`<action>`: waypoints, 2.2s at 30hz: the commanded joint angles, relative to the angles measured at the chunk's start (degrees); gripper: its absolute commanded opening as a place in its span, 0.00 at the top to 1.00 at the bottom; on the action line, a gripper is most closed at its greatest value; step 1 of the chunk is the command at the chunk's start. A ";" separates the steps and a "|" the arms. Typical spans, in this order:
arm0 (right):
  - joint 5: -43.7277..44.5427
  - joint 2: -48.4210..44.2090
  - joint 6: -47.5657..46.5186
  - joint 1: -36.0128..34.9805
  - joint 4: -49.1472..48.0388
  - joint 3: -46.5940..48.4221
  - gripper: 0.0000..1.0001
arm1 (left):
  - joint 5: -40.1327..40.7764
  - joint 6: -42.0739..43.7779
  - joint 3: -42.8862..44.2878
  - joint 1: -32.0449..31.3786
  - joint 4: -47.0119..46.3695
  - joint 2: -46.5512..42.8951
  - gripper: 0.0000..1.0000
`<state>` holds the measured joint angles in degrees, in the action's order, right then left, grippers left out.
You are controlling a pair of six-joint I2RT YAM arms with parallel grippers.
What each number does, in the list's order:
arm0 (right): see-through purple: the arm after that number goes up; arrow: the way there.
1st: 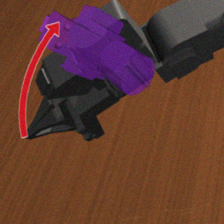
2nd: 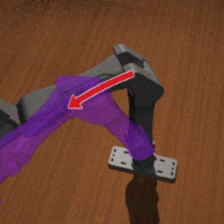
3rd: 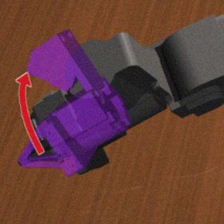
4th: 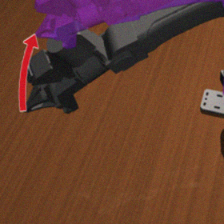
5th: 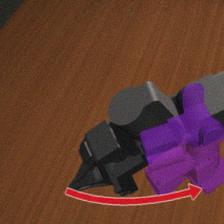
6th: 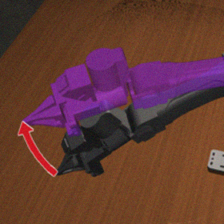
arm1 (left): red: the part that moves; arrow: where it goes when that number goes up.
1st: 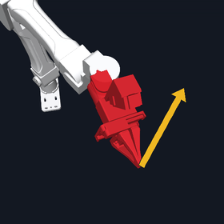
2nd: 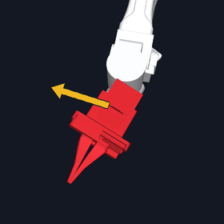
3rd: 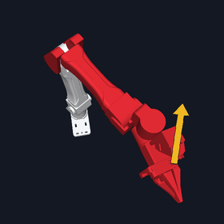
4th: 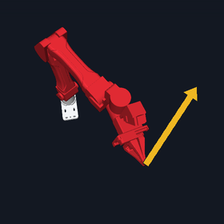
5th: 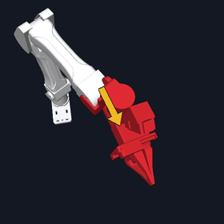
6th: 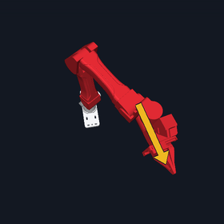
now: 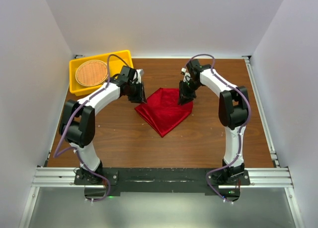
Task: Fold the napkin, place the utensils inside, and roll it up
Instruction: Fold the napkin, then roll the napkin with the utensil
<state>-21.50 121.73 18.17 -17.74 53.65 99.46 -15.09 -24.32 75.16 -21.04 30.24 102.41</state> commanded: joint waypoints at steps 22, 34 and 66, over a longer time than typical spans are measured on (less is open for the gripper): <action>4.00 -6.59 -3.14 -3.00 -1.97 -5.60 0.66 | 2.88 4.10 -3.01 0.12 -1.59 -0.46 0.77; 11.30 -17.58 -7.01 -14.95 -11.71 -10.25 0.27 | -1.66 -9.51 -12.19 5.21 -9.21 -17.06 0.44; 28.17 -10.21 -10.17 -30.86 -22.71 -11.84 0.27 | -10.51 -13.91 -31.82 15.06 -25.42 -16.79 0.27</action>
<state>-3.62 108.27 11.38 -45.06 33.61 84.07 -32.08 -33.36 42.37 -6.13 -0.67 91.22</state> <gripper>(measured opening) 0.731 0.734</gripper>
